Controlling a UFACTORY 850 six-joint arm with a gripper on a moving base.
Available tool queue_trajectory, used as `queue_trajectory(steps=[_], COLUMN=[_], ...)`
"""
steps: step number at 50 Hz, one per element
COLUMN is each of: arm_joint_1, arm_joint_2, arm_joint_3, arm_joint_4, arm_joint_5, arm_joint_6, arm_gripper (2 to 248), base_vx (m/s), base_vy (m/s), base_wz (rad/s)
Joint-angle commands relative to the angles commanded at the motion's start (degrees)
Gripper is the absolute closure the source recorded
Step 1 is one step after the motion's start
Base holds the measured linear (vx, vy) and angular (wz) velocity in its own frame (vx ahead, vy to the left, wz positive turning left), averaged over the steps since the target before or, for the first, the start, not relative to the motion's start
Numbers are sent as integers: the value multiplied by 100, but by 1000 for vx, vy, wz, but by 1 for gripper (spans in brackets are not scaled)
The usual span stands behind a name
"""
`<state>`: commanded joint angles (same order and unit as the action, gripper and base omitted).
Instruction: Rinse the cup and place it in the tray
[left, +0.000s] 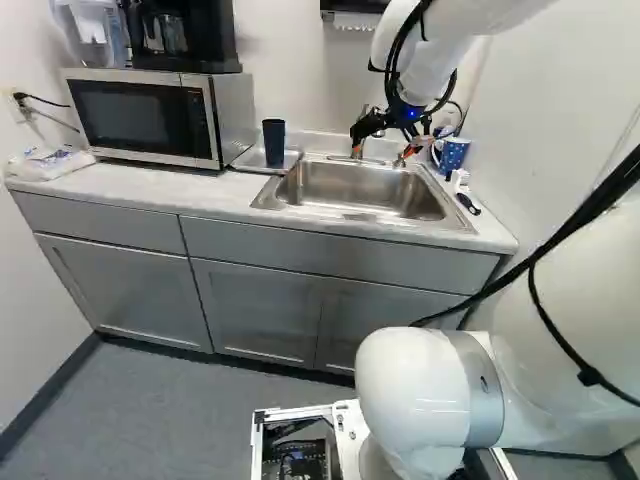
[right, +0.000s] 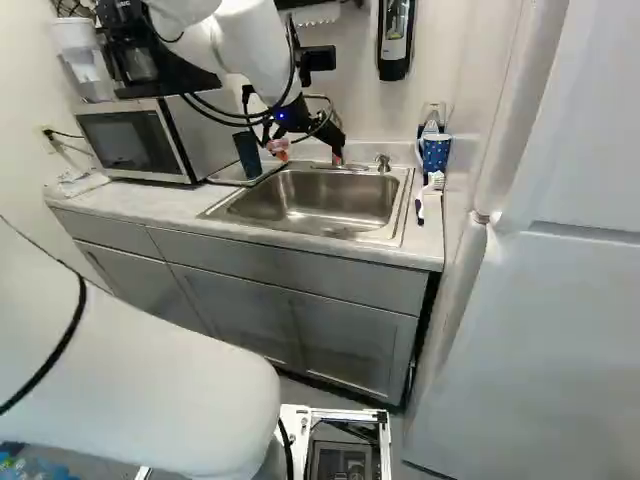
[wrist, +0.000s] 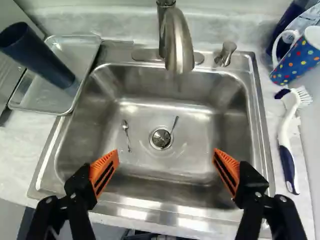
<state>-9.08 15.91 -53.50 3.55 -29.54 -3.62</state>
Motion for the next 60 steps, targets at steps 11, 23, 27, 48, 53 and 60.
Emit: queue_trajectory(steps=[11, 23, 27, 48, 53, 60], arm_joint_1=[0, 0, 0, 0, 0, 0], arm_joint_2=[0, 0, 0, 0, 0, 0], arm_joint_3=[0, 0, 0, 0, 0, 0], arm_joint_4=[0, 0, 0, 0, 0, 0], arm_joint_5=[0, 0, 0, 0, 0, 0], arm_joint_6=[0, 0, 0, 0, 0, 0], arm_gripper=[3, 3, 3, 3, 3, 3], base_vx=[-12, -7, 6, -19, -52, -74], base_vy=[63, 57, 62, 50, 54, 58], base_wz=[-13, -4, -42, -108, -148, -168])
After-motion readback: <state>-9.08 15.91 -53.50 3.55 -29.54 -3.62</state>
